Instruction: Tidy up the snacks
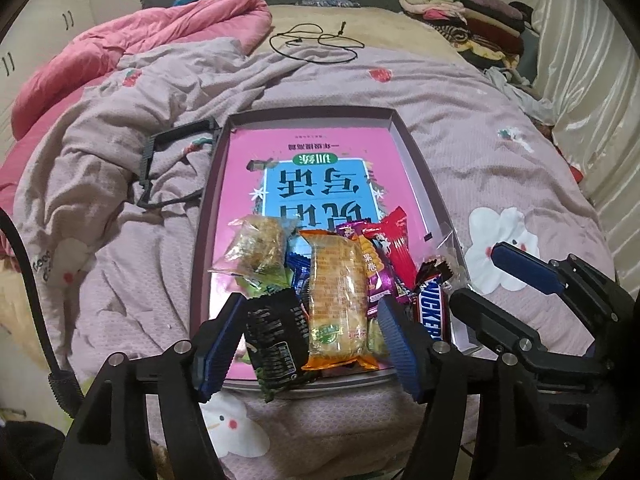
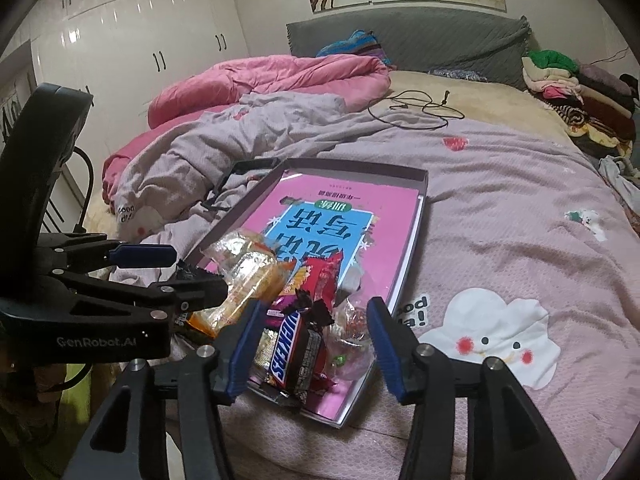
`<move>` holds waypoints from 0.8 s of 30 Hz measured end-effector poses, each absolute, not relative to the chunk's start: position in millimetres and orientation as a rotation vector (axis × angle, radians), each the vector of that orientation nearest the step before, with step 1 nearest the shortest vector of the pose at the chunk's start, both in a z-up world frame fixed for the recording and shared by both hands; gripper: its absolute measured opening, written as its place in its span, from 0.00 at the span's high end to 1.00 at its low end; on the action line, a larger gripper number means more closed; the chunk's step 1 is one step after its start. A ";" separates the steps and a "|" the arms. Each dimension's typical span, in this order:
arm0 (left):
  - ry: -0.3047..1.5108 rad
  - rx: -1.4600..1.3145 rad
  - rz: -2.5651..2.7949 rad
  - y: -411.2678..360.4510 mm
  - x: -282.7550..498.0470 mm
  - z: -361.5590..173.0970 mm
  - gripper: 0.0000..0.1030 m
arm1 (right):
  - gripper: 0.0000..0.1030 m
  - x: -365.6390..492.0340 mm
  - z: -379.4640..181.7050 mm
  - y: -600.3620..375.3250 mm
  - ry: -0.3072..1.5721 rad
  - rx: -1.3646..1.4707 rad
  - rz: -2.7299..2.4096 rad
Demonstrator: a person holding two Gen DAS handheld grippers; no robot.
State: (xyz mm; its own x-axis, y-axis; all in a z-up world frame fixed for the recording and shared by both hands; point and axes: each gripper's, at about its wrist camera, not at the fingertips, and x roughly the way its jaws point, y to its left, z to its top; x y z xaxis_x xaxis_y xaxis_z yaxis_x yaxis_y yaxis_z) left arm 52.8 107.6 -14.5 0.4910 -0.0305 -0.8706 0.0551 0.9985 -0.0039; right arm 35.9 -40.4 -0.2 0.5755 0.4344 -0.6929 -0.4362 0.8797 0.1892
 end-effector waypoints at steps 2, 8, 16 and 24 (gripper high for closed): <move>1.047 0.020 -0.052 109.9 50.6 -11.0 0.33 | 0.46 33.8 2.6 -39.4 0.801 -0.007 0.501; 1.020 0.007 -0.035 115.4 41.8 -2.8 0.25 | 0.38 24.5 14.5 -34.8 0.756 -0.028 0.470; 0.984 -0.004 -0.007 122.7 27.4 7.5 0.24 | 0.29 9.1 29.9 -31.4 0.710 -0.062 0.422; 0.950 0.015 -0.005 123.4 9.5 17.3 0.24 | 0.24 -4.1 40.3 -32.4 0.697 -0.072 0.388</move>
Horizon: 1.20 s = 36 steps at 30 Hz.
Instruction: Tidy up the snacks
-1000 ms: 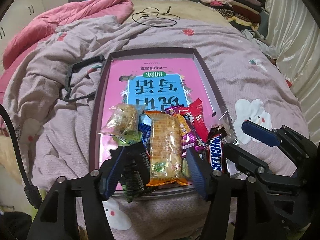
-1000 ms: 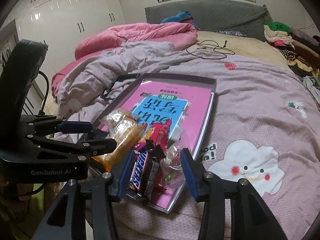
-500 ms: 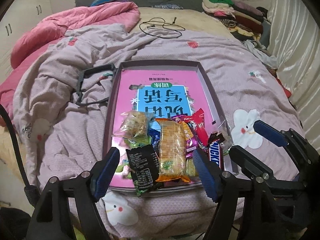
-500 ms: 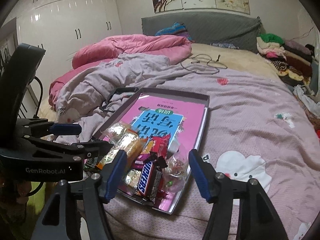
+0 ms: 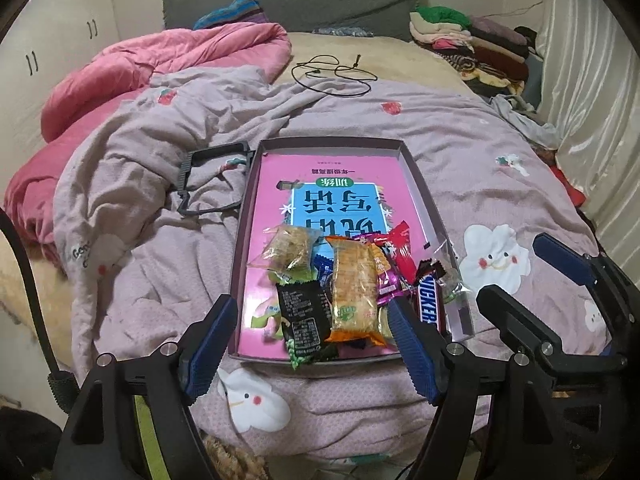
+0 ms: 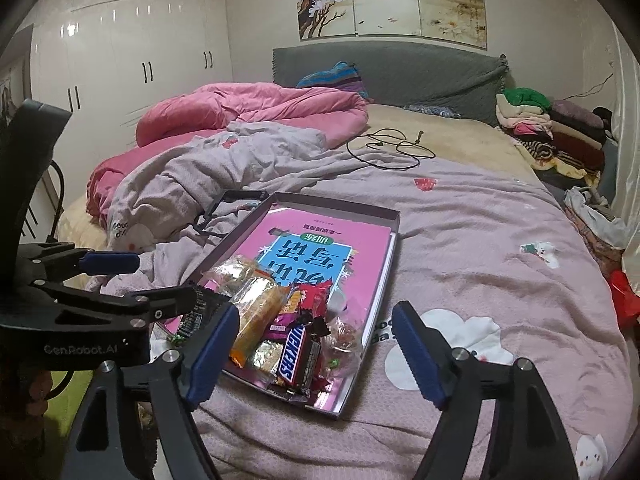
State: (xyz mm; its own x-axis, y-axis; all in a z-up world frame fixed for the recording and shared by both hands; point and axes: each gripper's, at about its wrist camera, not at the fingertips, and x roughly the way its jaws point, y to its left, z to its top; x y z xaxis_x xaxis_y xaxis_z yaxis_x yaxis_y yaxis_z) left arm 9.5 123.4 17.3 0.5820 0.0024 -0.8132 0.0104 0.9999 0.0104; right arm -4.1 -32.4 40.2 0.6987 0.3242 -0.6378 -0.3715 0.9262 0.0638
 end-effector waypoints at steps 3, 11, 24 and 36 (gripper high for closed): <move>0.949 0.016 -0.012 122.6 2.2 18.6 0.24 | 0.23 -7.8 41.5 -33.1 0.698 -0.071 0.375; 0.942 0.023 -0.015 123.7 -15.6 21.7 0.24 | 0.14 -20.0 48.3 -39.2 0.696 -0.059 0.353; 0.933 0.041 0.024 128.6 -38.8 22.8 0.23 | 0.03 -44.3 46.5 -45.2 0.719 -0.078 0.291; 0.941 0.035 0.053 132.3 -52.3 20.7 0.23 | 0.03 -67.0 31.1 -52.9 0.756 -0.087 0.250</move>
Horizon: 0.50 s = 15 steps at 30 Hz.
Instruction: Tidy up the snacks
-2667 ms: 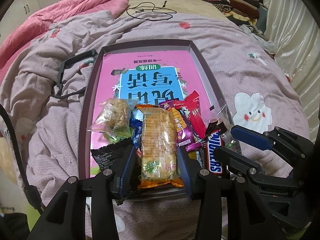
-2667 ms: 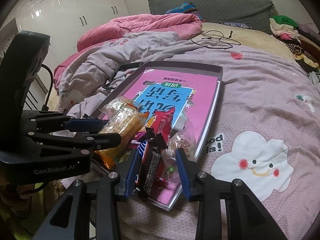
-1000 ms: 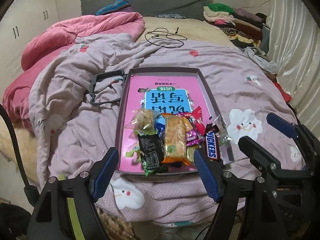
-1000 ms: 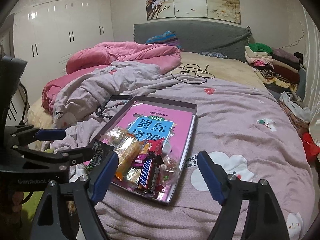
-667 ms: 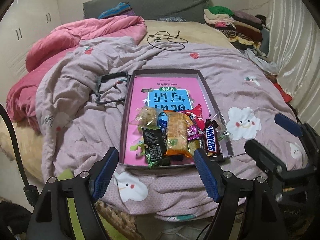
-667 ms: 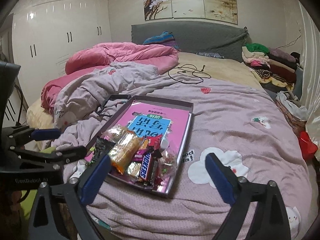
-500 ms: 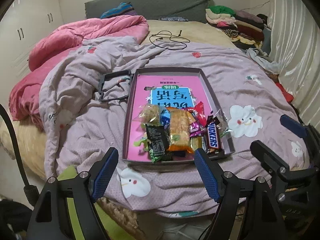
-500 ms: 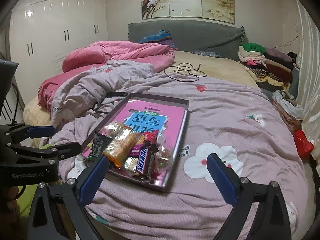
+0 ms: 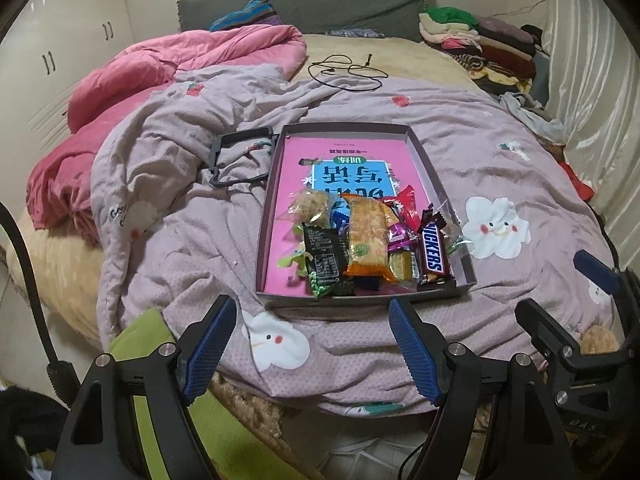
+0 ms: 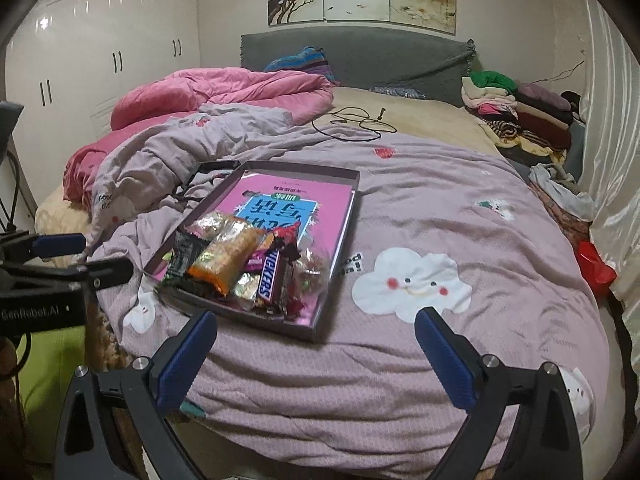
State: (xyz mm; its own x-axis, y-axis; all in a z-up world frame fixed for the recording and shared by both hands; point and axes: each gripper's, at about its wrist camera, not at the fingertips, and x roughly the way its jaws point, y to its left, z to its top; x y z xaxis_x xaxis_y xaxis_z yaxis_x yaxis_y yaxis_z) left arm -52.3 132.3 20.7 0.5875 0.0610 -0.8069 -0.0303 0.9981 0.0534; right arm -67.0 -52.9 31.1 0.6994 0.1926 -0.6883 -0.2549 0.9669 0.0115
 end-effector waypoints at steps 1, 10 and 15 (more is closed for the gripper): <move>0.942 0.032 0.057 132.8 -52.8 20.1 0.23 | 0.03 -68.8 30.4 -53.5 0.757 -0.085 0.247; 0.942 0.031 0.068 133.6 -56.0 18.9 0.22 | 0.03 -66.5 31.4 -56.7 0.790 -0.074 0.166; 0.942 0.031 0.071 132.8 -56.3 19.1 0.22 | 0.03 -66.3 27.5 -58.6 0.818 -0.063 0.156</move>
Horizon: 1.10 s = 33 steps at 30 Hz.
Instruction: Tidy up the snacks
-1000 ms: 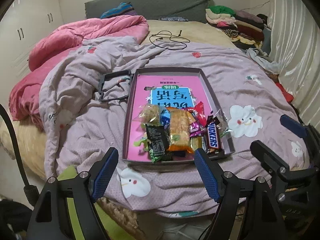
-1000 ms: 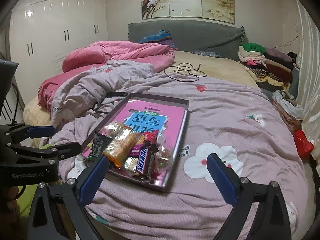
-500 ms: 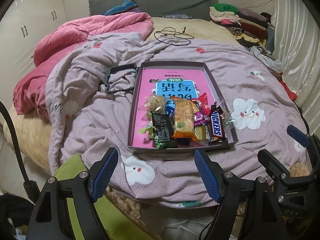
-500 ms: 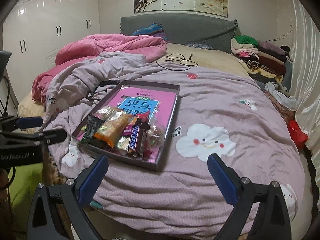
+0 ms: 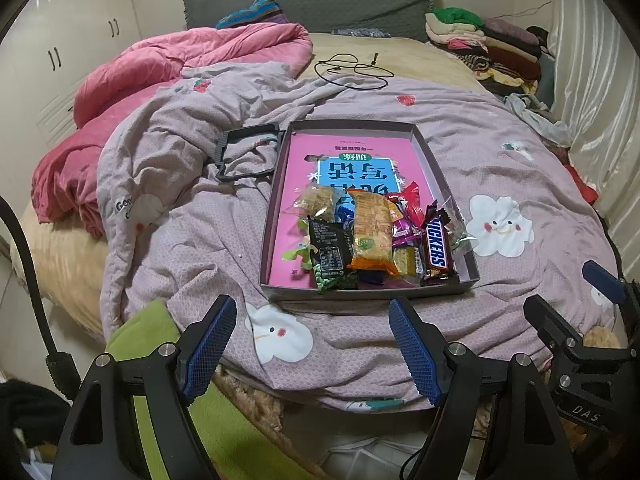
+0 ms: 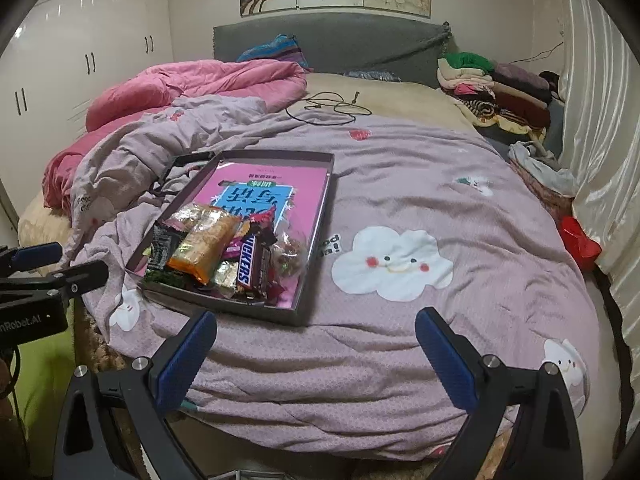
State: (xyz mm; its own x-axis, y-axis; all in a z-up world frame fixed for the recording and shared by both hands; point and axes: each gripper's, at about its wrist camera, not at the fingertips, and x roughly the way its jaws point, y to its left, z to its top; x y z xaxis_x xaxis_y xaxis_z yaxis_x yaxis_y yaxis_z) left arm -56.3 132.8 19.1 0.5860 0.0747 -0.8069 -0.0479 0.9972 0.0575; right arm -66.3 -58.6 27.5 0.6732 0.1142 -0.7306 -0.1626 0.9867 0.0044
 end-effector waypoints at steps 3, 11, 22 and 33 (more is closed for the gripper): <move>0.945 0.032 0.073 132.9 -56.4 19.0 0.22 | 0.03 -65.5 24.5 -58.2 0.831 -0.060 0.158; 0.948 0.034 0.076 133.4 -56.3 18.0 0.22 | 0.03 -65.5 21.8 -56.3 0.836 -0.062 0.163; 0.950 0.038 0.086 134.6 -56.8 15.9 0.22 | 0.03 -65.4 18.8 -54.9 0.849 -0.067 0.168; 0.950 0.040 0.089 133.6 -56.8 15.7 0.22 | 0.03 -66.0 19.6 -56.4 0.839 -0.067 0.167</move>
State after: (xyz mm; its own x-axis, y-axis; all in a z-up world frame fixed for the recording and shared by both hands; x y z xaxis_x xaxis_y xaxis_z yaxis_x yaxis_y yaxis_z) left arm -56.8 133.6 15.7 0.5781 0.0933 -0.8106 -0.0580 0.9956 0.0732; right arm -66.0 -56.4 19.6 0.6559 0.1205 -0.7451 -0.1738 0.9848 0.0063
